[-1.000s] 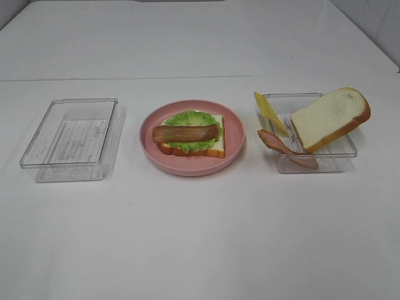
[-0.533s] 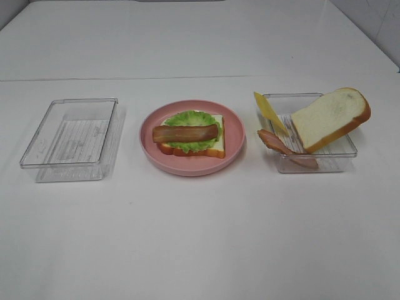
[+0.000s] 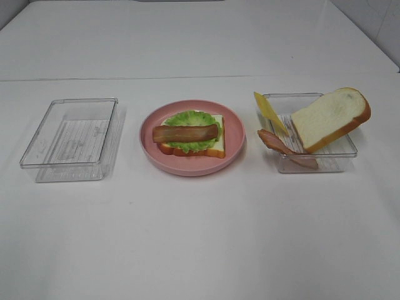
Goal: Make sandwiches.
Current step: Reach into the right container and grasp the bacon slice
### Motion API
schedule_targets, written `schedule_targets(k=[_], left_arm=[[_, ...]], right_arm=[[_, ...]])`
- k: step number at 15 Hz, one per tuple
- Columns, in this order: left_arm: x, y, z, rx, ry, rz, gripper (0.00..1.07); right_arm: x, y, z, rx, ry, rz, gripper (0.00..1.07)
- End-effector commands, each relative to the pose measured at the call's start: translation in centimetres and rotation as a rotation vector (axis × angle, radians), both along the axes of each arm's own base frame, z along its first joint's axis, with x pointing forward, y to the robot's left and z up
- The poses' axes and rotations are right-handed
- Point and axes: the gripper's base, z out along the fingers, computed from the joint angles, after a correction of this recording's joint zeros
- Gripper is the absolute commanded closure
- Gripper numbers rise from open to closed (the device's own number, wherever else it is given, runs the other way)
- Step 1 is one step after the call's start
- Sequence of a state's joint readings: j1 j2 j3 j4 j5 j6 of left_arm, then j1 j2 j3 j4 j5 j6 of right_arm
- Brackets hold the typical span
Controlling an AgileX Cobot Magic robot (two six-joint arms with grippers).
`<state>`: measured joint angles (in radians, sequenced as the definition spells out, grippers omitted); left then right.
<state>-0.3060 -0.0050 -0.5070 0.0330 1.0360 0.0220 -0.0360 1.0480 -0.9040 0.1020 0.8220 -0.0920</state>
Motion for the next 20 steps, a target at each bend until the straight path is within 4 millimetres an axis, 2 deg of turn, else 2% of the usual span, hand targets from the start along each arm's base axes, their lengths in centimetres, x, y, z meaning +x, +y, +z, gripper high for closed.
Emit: schedule_targets(k=[1, 5, 9, 10, 11, 14, 17, 20], left_arm=[[-0.2, 0.1, 0.0, -0.003, -0.025, -0.002, 0.15], [-0.2, 0.1, 0.0, -0.003, -0.025, -0.002, 0.15], [-0.2, 0.1, 0.0, -0.003, -0.025, -0.002, 0.15], [-0.2, 0.1, 0.0, -0.003, -0.025, -0.002, 0.15], [-0.2, 0.1, 0.0, -0.003, -0.025, -0.002, 0.15], [-0.2, 0.1, 0.0, -0.003, -0.025, -0.002, 0.15], [-0.2, 0.1, 0.0, -0.003, -0.025, -0.002, 0.15], [-0.2, 0.1, 0.0, -0.003, -0.025, -0.002, 0.15]], right_arm=[[3.8, -0.1, 0.3, -0.004, 0.027, 0.011, 0.08], [9.2, -0.3, -0.4, -0.002, 0.08, 0.011, 0.1], [14.3, 0.0, -2.8, 0.061, 0.203, 0.015, 0.15], [15.9, 1.1, -4.1, 0.063, 0.259, 0.055, 0.2], [16.3, 1.7, -4.5, 0.055, 0.272, 0.076, 0.22], [17.8, 6.1, -6.2, 0.02, 0.307, 0.197, 0.28], [18.6, 10.2, -7.5, 0.006, 0.339, 0.288, 0.39], [18.9, 13.3, -8.9, -0.01, 0.39, 0.358, 0.42]])
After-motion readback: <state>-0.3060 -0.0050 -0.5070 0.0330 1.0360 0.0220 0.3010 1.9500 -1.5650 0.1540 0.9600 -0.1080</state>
